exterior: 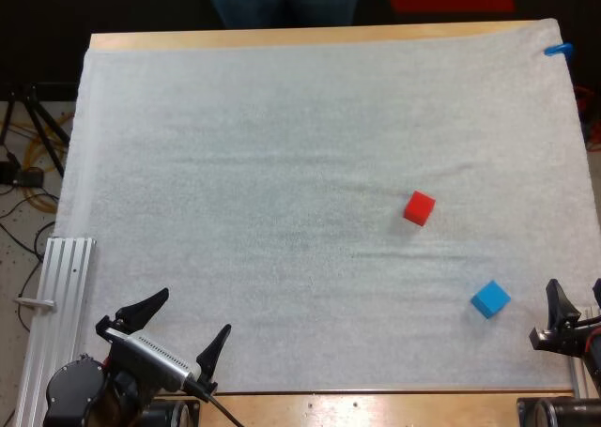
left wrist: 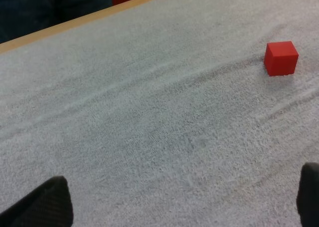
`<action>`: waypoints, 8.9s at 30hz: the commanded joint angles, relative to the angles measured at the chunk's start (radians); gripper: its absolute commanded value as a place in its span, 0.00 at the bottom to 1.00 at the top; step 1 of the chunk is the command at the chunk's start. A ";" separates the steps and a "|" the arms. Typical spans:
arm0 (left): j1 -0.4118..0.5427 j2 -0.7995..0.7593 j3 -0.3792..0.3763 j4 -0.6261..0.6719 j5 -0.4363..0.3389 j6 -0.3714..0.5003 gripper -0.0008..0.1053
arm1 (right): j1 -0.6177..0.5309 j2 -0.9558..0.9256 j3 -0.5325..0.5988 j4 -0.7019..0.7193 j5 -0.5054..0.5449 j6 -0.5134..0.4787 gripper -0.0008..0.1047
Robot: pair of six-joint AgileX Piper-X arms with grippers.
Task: Stack red cube on blue cube
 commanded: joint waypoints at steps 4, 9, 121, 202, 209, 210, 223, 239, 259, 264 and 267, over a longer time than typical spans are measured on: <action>0.001 -0.135 -0.005 -0.007 0.015 -0.010 0.83 | 0.001 -0.041 -0.004 -0.003 -0.008 -0.007 0.57; 0.001 -0.129 -0.005 -0.007 0.015 -0.055 0.83 | 0.001 -0.041 -0.006 0.002 -0.008 -0.024 0.57; -0.415 0.473 -0.316 0.001 0.006 0.007 0.83 | 0.453 1.805 -0.793 0.003 0.057 -0.325 0.65; -0.415 0.473 -0.316 0.001 0.006 0.007 0.83 | 0.453 1.118 -0.311 0.282 0.152 -0.089 0.22; -0.415 0.473 -0.316 0.001 0.006 0.007 0.83 | 0.400 1.118 -0.245 0.207 0.149 -0.089 0.22; -0.415 0.473 -0.316 0.001 0.006 0.007 0.83 | 0.381 1.118 -0.241 0.197 0.144 -0.089 0.22; -0.415 0.473 -0.316 0.001 0.013 0.007 0.83 | 0.309 1.118 -0.202 0.135 0.057 -0.132 0.22; -0.415 0.473 -0.316 0.001 0.013 0.007 0.83 | 0.311 1.118 -0.192 0.118 0.057 -0.149 0.52; -0.415 0.473 -0.316 0.001 0.035 0.007 0.83 | 0.311 1.029 -0.367 0.240 0.057 -0.142 0.56; -0.404 0.484 -0.316 -0.017 -0.013 -0.020 0.83 | 0.311 0.965 -0.388 0.210 0.093 -0.129 0.56; -0.369 0.513 -0.316 -0.036 -0.025 -0.023 0.83 | 0.307 0.959 -0.388 0.191 0.108 -0.114 0.56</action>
